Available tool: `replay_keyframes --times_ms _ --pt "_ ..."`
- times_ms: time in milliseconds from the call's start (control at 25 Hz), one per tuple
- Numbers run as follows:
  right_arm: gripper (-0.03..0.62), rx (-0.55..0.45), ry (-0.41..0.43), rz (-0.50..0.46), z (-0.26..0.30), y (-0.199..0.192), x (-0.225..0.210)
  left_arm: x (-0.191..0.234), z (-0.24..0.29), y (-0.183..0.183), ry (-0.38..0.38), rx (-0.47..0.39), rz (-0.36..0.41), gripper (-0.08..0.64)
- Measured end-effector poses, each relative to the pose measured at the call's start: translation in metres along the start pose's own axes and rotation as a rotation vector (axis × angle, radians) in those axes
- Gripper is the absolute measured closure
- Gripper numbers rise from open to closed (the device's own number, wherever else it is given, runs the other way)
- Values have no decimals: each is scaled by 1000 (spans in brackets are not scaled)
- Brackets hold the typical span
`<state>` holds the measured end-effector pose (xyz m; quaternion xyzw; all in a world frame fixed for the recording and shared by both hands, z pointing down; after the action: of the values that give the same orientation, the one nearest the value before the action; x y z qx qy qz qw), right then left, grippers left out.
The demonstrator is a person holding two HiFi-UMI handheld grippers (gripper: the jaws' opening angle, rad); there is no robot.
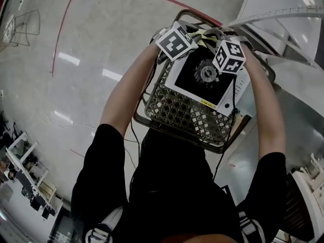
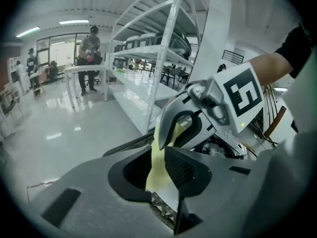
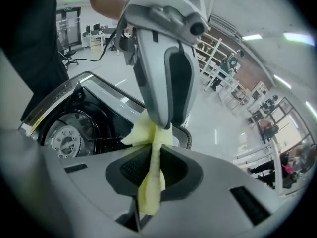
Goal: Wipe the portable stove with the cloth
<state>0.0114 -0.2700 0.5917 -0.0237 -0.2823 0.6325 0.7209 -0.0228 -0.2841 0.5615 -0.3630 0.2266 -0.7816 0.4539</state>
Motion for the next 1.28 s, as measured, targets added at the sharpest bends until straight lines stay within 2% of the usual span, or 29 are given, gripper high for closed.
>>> replay_keyframes --times_ms 120,360,400,520,560,640,760,840,920,1040,1160,1280 --pt "545 -17 8 -20 -2 1 -2 7 15 -6 -45 79 27 451" --pt "541 -47 1 -30 -3 0 2 14 21 -11 -128 136 -23 420" --pt "535 -48 -8 -16 -3 -1 0 15 23 -12 -134 134 -29 424" --pt "420 -56 -55 70 -7 -2 -9 16 25 -16 -136 97 -65 437" --pt "399 -67 -70 103 -11 -2 -11 16 25 -18 -130 80 -72 443" --pt "399 -94 -106 165 -21 -2 -18 16 24 -20 -100 47 -89 451" --pt "405 -146 -175 331 -41 -7 -25 17 20 -23 -41 -3 -150 453" --pt "465 -189 -257 510 -57 -11 -30 16 17 -28 -6 -36 -200 454" --pt "564 -233 -374 687 -78 -12 -35 15 13 -32 34 -68 -244 454" --pt "586 -260 -516 933 -102 -13 -28 14 10 -36 101 -116 -295 453" --pt "586 -279 -565 1117 -119 -3 2 13 10 -39 161 -158 -343 453" --pt "586 -295 -541 1188 -132 17 47 12 12 -43 201 -181 -391 449"
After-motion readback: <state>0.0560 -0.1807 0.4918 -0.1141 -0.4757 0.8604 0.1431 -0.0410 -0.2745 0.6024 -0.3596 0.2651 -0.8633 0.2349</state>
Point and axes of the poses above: the fingertips, and each gripper's own axes: z forward along the fingers, x to its left, y out of its top, the point moved 3 cm from there along -z, backward along the fingers, and after that the axes turned 9 degrees about -y, right-handed, at the moved point
